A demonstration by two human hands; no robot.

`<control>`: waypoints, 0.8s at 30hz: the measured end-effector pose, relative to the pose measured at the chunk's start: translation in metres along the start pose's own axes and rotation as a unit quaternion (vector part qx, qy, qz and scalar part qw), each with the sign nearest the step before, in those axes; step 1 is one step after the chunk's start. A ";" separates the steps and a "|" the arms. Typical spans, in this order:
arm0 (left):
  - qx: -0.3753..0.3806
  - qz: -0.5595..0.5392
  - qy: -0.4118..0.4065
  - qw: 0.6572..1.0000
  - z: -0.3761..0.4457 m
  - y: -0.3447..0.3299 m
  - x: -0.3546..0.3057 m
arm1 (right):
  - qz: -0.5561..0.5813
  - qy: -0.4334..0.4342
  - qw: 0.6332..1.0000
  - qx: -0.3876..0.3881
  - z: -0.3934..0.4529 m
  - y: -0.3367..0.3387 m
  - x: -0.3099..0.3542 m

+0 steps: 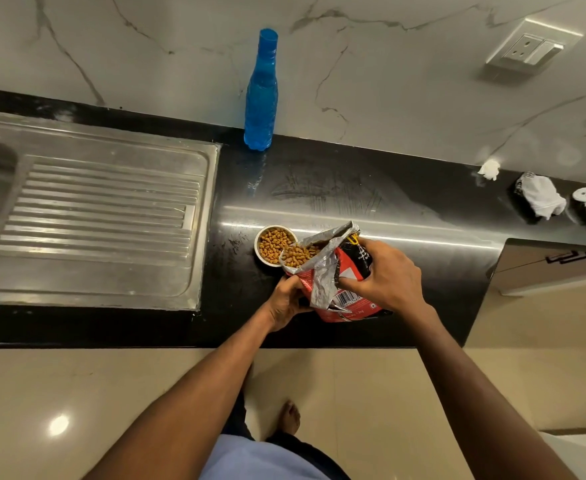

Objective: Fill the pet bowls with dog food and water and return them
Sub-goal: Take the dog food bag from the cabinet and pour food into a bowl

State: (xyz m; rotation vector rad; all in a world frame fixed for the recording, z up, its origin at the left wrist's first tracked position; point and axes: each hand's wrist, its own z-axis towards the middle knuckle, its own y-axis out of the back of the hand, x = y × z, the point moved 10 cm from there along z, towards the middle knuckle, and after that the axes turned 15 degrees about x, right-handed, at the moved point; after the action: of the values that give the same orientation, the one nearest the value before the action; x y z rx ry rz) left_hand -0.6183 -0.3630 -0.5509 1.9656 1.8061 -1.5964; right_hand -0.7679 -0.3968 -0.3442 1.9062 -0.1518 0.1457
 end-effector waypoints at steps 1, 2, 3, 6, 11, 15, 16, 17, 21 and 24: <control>0.001 0.001 -0.001 1.000 0.000 -0.001 -0.001 | 0.000 0.000 1.000 0.002 0.000 -0.001 -0.001; 0.001 0.002 -0.003 1.000 -0.001 -0.001 -0.002 | 0.001 -0.001 1.000 0.003 0.000 -0.001 -0.002; 0.002 0.004 -0.005 1.000 -0.002 -0.002 -0.003 | 0.004 0.000 1.000 0.002 -0.001 -0.001 -0.003; -0.004 0.009 -0.005 1.000 -0.003 -0.003 -0.007 | 0.009 0.004 1.000 -0.001 -0.002 -0.002 -0.008; 0.001 0.028 -0.009 1.000 -0.003 -0.004 -0.013 | 0.021 0.009 1.000 -0.005 -0.003 -0.007 -0.013; 0.002 0.041 -0.008 0.999 -0.004 -0.003 -0.018 | 0.039 0.016 0.999 -0.012 -0.005 -0.008 -0.015; 0.001 0.045 -0.008 0.999 -0.005 -0.003 -0.019 | 0.042 0.016 0.999 -0.013 -0.005 -0.009 -0.017; -0.002 0.050 -0.008 0.999 -0.006 -0.003 -0.021 | 0.047 0.016 0.999 -0.014 -0.005 -0.010 -0.018; 0.006 0.086 -0.017 0.996 -0.010 -0.006 -0.028 | 0.084 0.017 0.996 -0.009 -0.007 -0.017 -0.030; 0.008 0.114 -0.027 0.993 -0.013 -0.010 -0.036 | 0.126 0.023 0.992 -0.005 -0.011 -0.024 -0.041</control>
State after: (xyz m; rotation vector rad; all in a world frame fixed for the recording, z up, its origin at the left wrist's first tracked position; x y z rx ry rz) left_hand -0.6104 -0.3778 -0.5146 2.0283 1.4929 -1.5791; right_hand -0.8041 -0.3771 -0.3701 1.8657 -0.3619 0.3591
